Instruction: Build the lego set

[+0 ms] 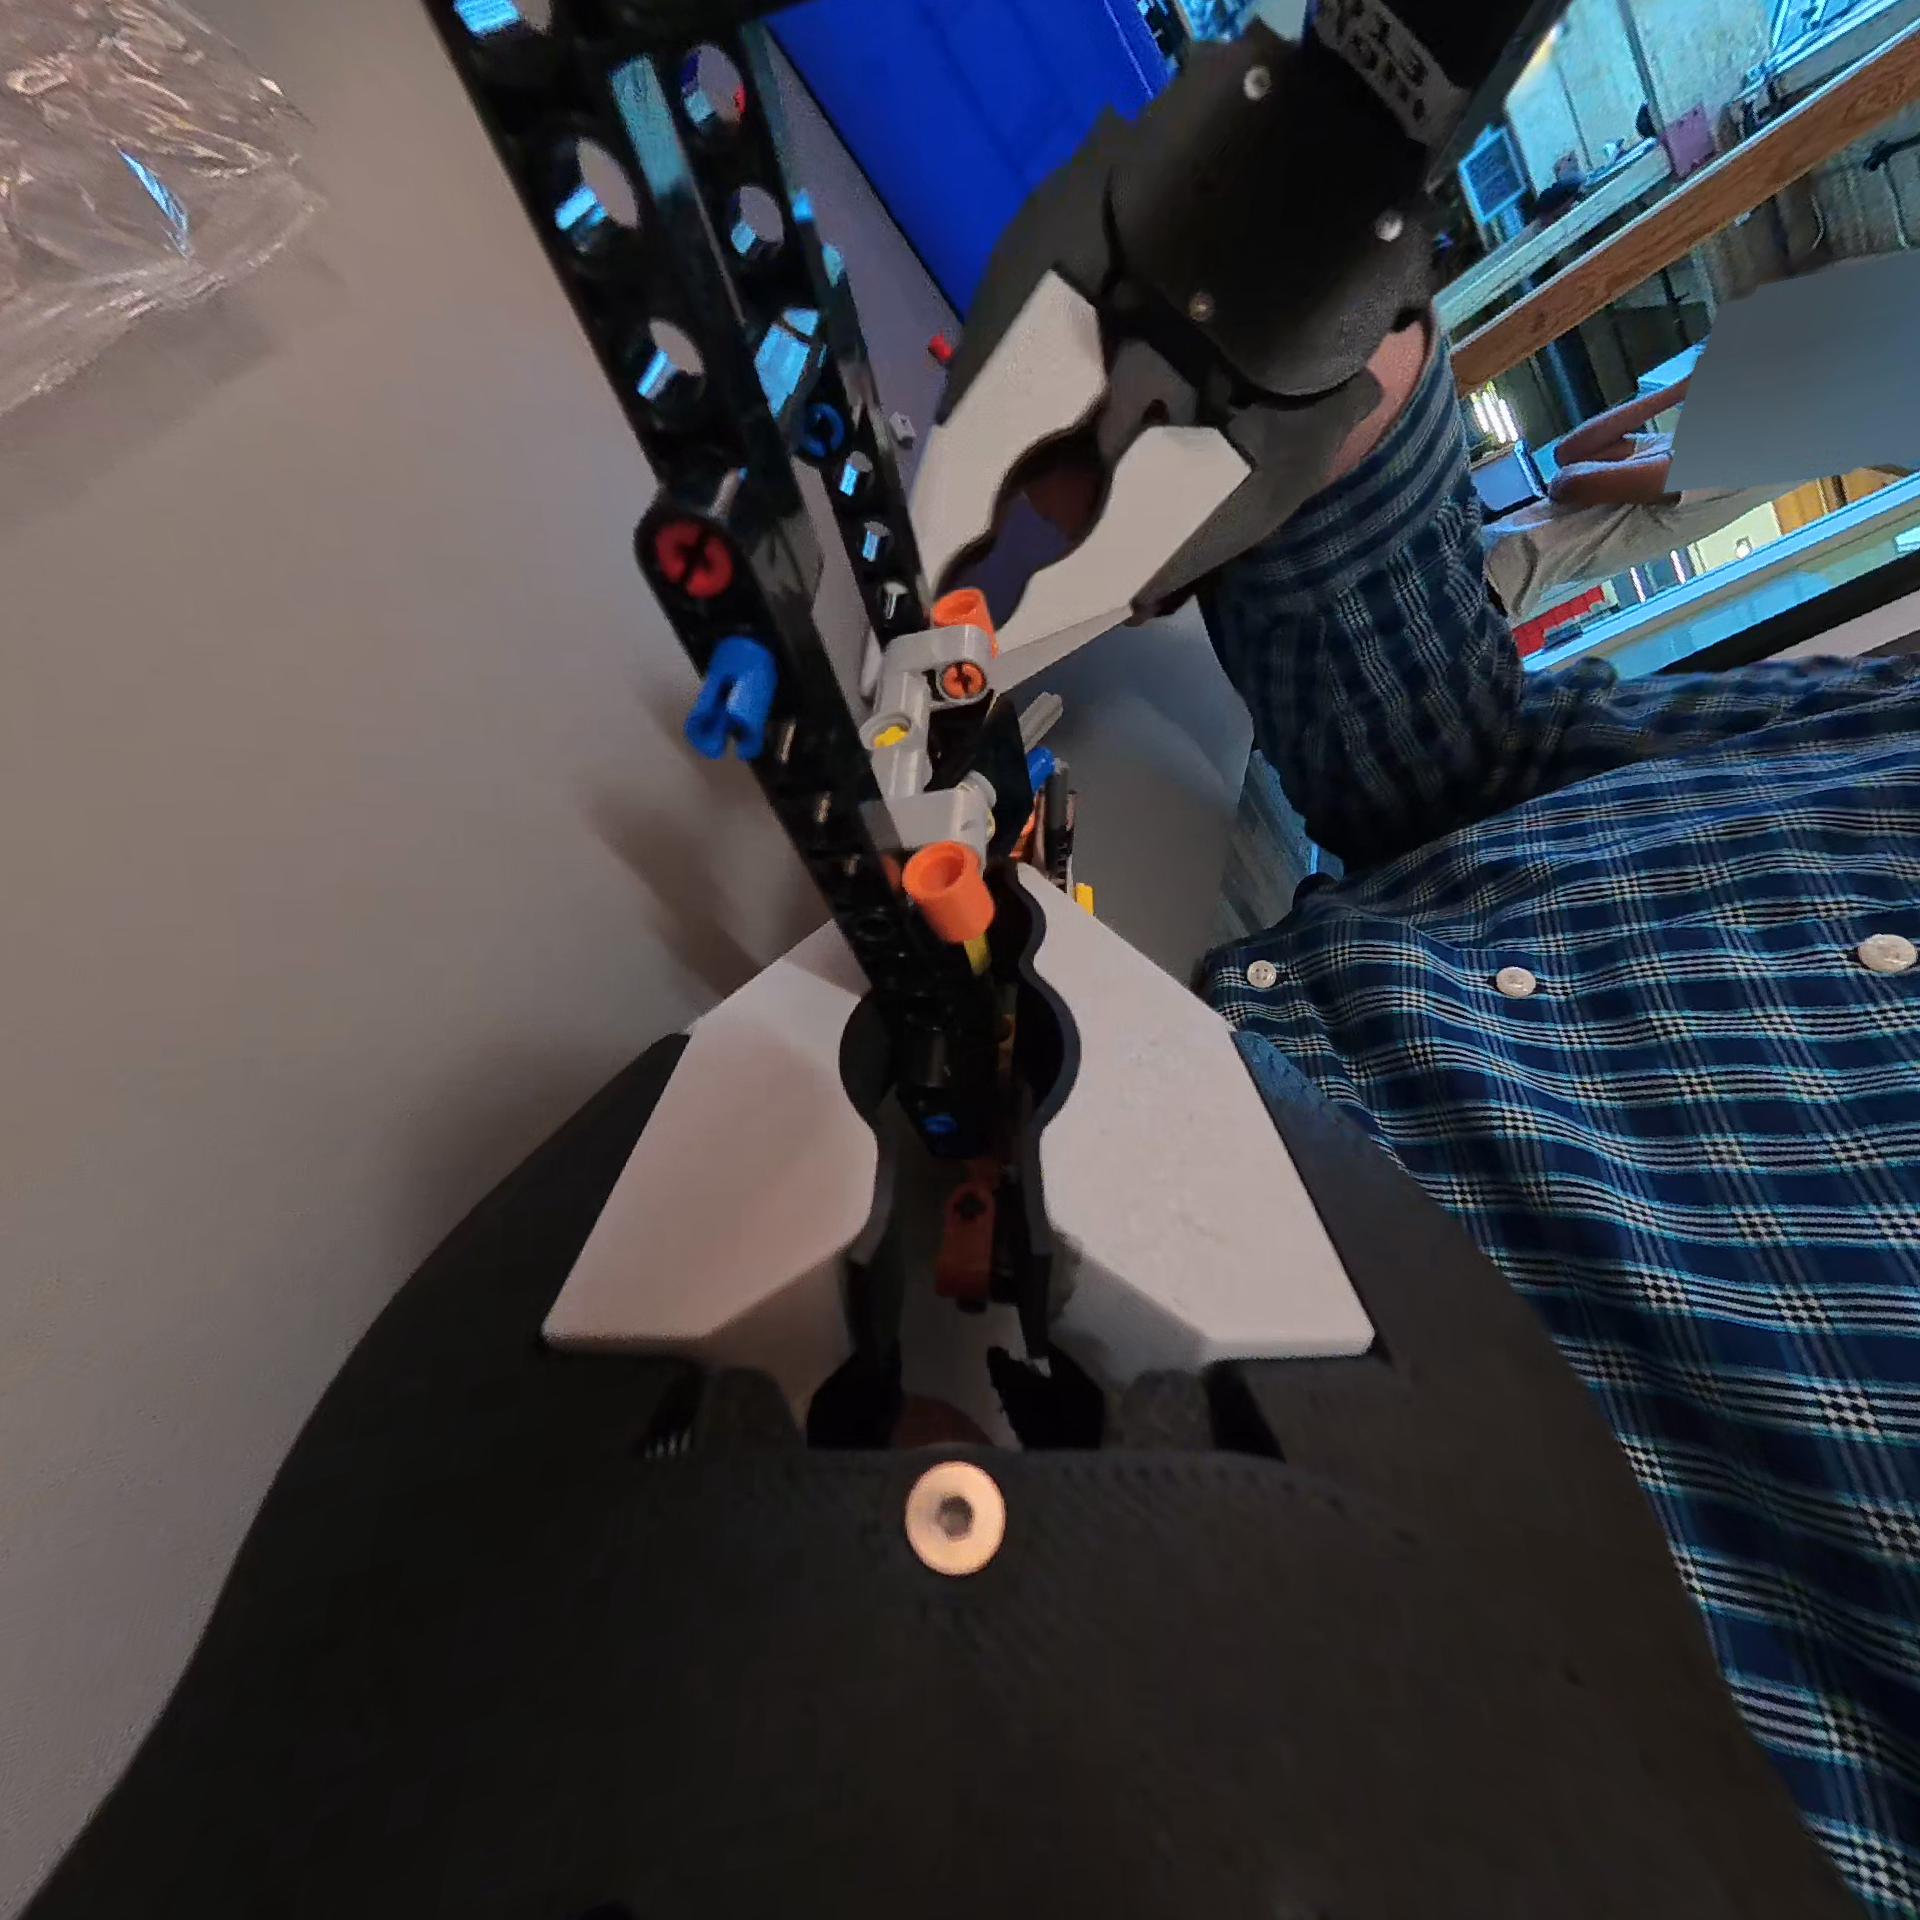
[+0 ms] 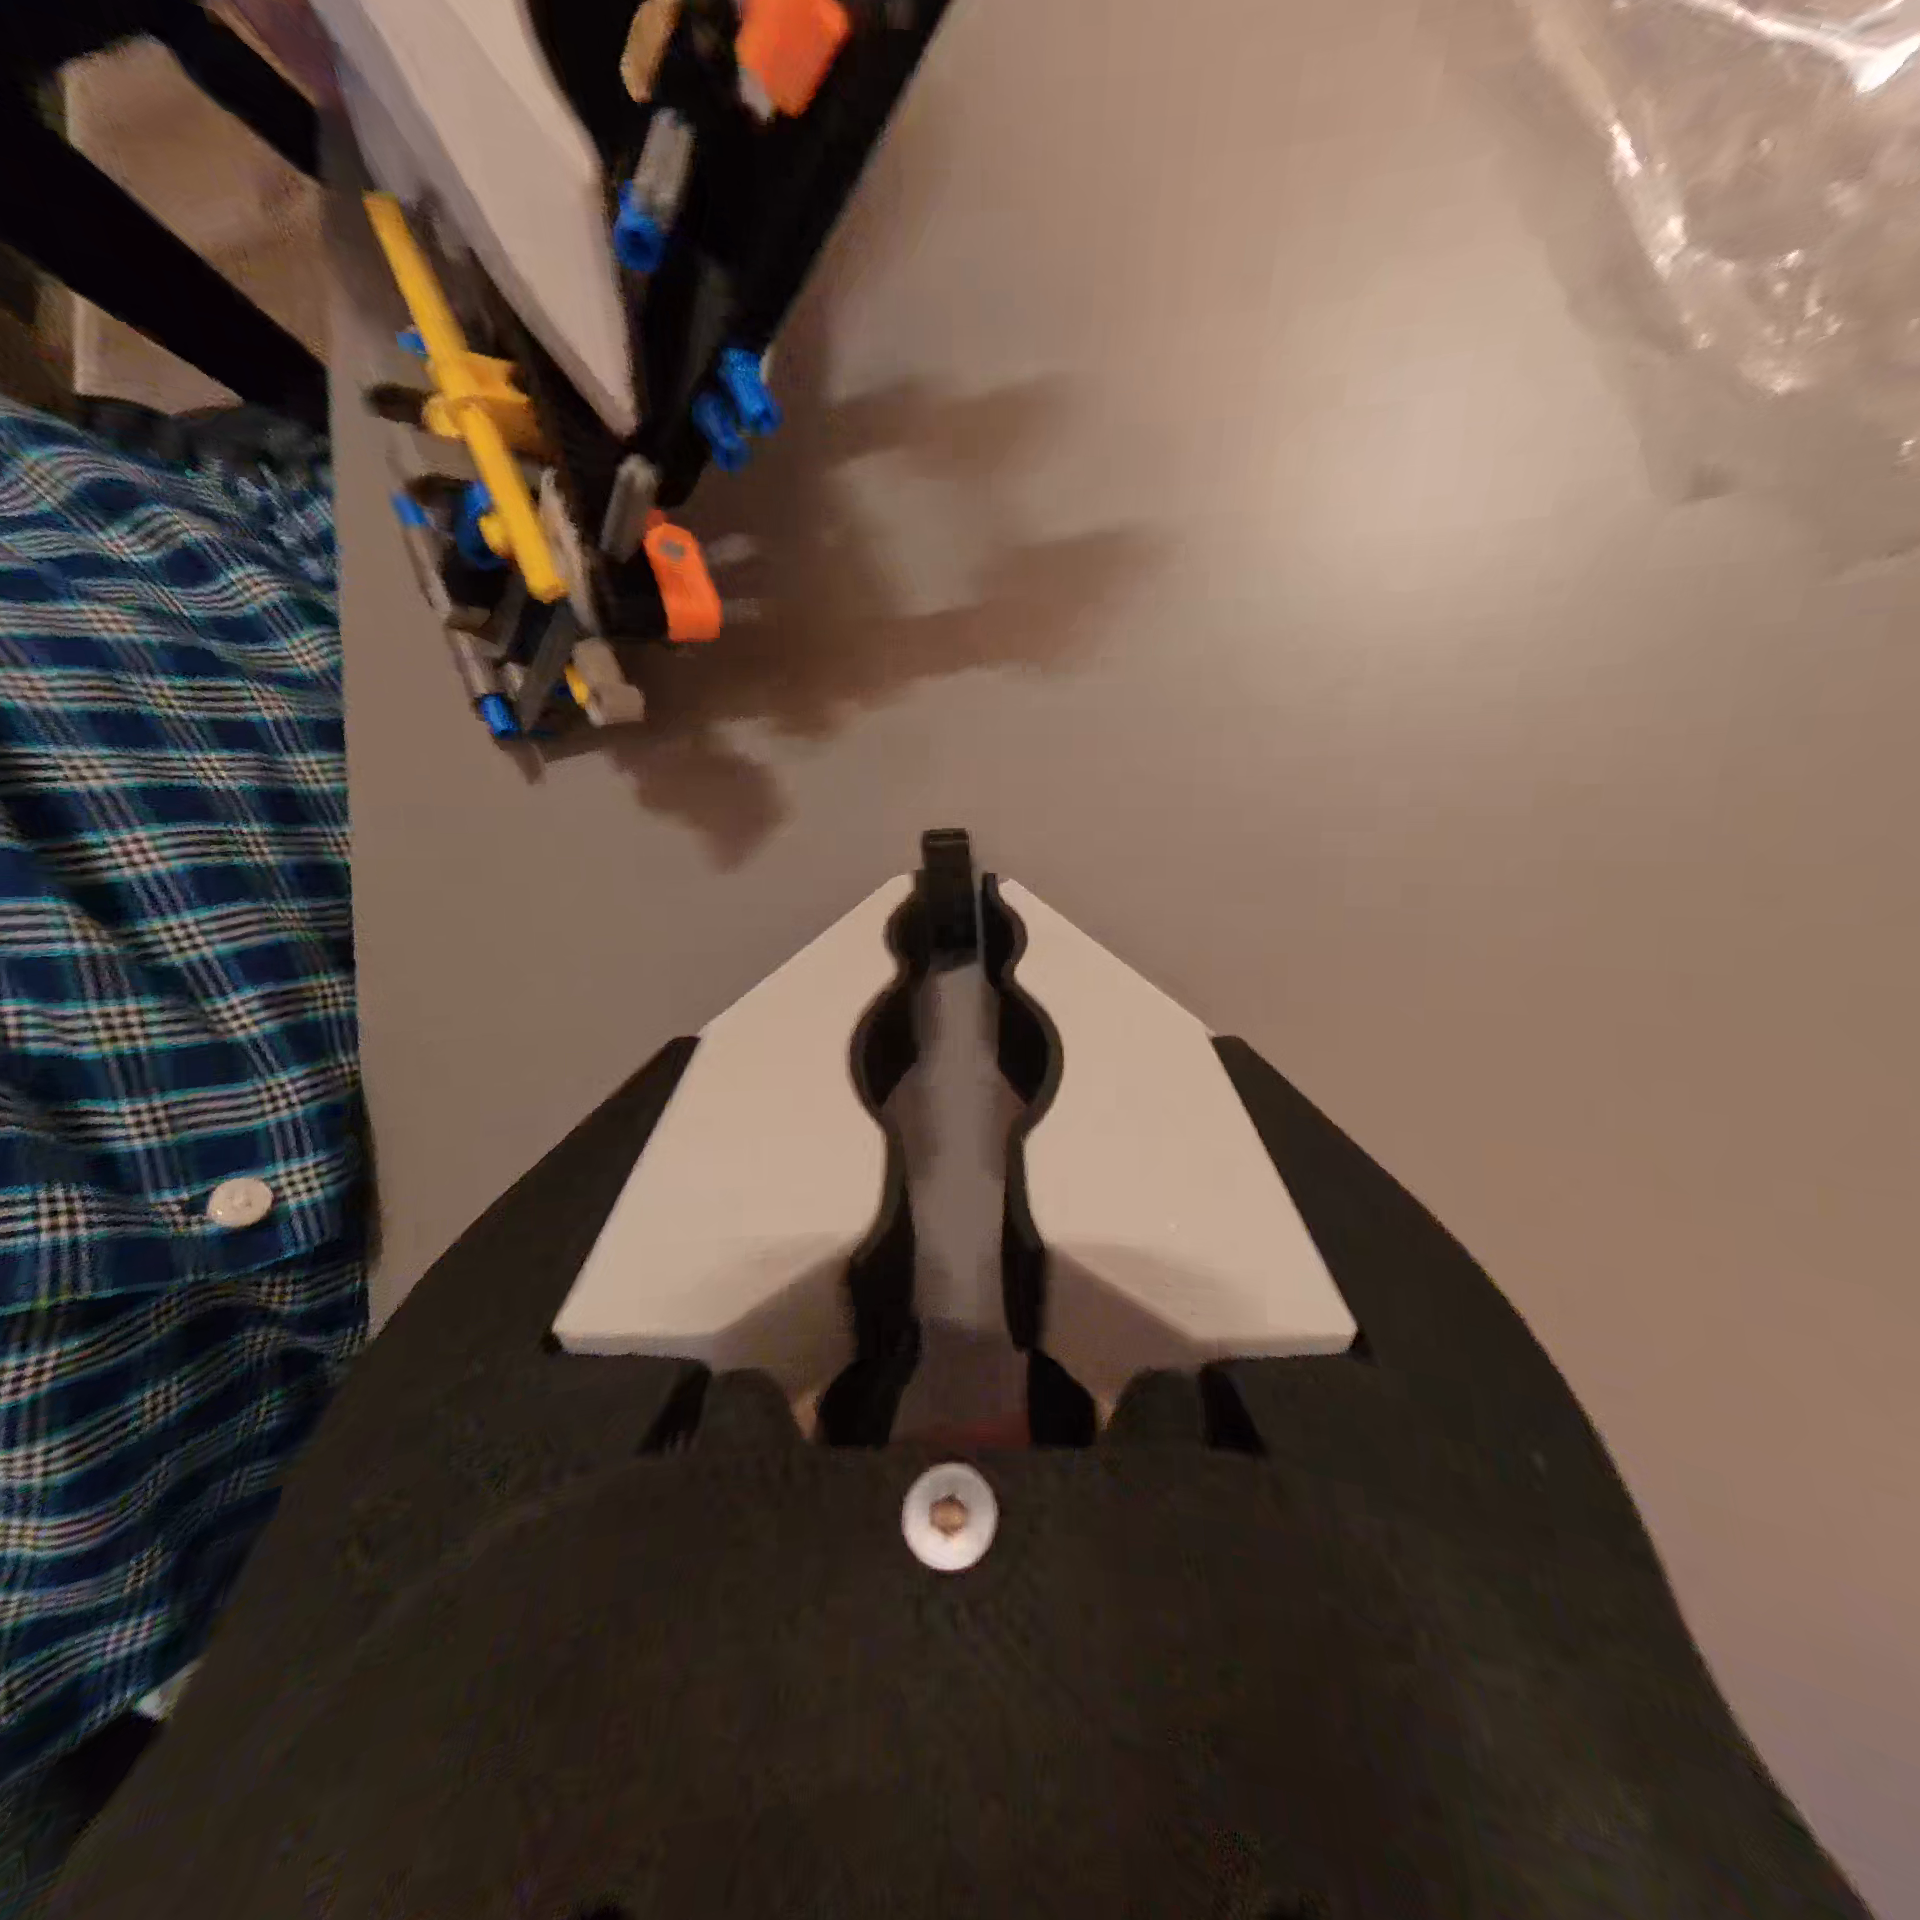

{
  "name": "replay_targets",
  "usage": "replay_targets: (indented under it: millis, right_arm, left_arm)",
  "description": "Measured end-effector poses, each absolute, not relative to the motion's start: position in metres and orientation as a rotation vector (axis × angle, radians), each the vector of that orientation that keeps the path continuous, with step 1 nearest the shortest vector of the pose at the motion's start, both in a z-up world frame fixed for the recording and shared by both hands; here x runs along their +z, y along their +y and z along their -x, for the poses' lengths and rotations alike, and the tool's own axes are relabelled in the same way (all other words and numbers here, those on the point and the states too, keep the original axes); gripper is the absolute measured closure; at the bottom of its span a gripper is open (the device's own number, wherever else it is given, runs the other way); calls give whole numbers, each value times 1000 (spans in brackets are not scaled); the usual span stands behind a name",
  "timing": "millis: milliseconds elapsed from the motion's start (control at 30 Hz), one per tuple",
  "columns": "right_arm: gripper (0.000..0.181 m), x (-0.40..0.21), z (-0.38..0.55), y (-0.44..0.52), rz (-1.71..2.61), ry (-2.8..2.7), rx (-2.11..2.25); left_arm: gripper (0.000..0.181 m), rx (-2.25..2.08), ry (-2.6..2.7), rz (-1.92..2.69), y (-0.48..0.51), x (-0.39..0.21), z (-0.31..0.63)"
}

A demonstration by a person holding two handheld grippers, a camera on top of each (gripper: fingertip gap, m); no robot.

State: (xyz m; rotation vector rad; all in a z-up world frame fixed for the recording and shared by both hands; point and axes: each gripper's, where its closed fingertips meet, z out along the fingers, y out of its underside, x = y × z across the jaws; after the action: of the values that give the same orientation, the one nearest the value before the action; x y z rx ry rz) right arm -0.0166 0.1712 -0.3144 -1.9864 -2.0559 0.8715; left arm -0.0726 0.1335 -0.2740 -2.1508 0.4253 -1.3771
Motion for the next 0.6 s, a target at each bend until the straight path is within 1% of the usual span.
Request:
replay_targets:
  millis: [67, 100, 300, 400, 533, 567, 600]
  right_arm:
    - [155, -312, 28, 179, 1976, -2038, 829]
    - [155, -312, 29, 187, 1953, -2037, 745]
    - [166, -291, 28, 186, 1741, -2008, 596]
    - [165, -294, 30, 168, 1733, -1984, 553]
    - [167, -308, 30, 169, 1697, -1923, 369]
    - [168, -311, 31, 169, 1686, -1916, 345]
    - [174, -310, 33, 171, 1663, -1891, 337]
  left_arm:
    - [169, -1376, 431, 2150, 133, -274, 72]
    - [169, -1374, 432, 2148, 133, -274, 72]
    - [169, -1377, 437, 2143, 132, -273, 72]
    - [170, -1379, 441, 2140, 132, -273, 72]
    - [169, -1373, 444, 2135, 132, -273, 72]
    - [169, -1372, 444, 2133, 132, -273, 72]
    - [169, -1371, 445, 2132, 132, -273, 72]
